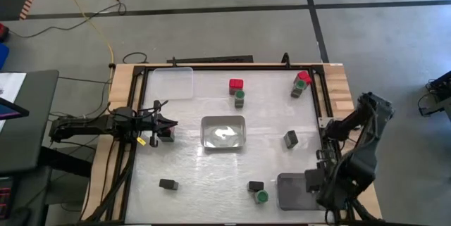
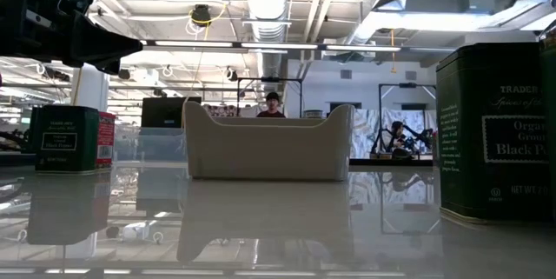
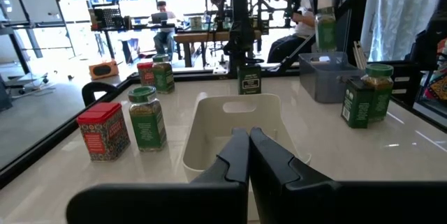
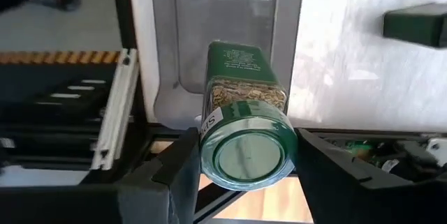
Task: Sort spices by type
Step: Put the middle green seasoning bottle into the black bin
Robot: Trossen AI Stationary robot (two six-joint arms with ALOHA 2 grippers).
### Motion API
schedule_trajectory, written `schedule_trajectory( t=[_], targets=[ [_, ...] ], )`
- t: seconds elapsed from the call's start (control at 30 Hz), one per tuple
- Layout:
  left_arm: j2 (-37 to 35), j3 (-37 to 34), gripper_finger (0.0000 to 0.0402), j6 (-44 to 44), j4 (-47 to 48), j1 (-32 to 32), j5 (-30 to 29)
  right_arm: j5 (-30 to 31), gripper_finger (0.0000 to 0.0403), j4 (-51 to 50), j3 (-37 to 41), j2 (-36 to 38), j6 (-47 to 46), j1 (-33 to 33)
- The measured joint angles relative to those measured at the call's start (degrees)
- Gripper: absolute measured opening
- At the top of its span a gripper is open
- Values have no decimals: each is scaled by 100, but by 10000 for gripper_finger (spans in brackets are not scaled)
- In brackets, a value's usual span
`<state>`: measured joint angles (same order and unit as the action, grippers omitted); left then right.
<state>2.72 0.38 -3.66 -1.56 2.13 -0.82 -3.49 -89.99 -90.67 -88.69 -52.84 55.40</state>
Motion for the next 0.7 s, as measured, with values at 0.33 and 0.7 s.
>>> schedule_trajectory(
  t=[0.33,0.7],
  targets=[
    [2,0,0,0,-2,-1,1,97,223,79,38,-728,817,43],
    [1,0,0,1,-1,-1,0,9,223,1103,1534,0,153,28]
  ],
)
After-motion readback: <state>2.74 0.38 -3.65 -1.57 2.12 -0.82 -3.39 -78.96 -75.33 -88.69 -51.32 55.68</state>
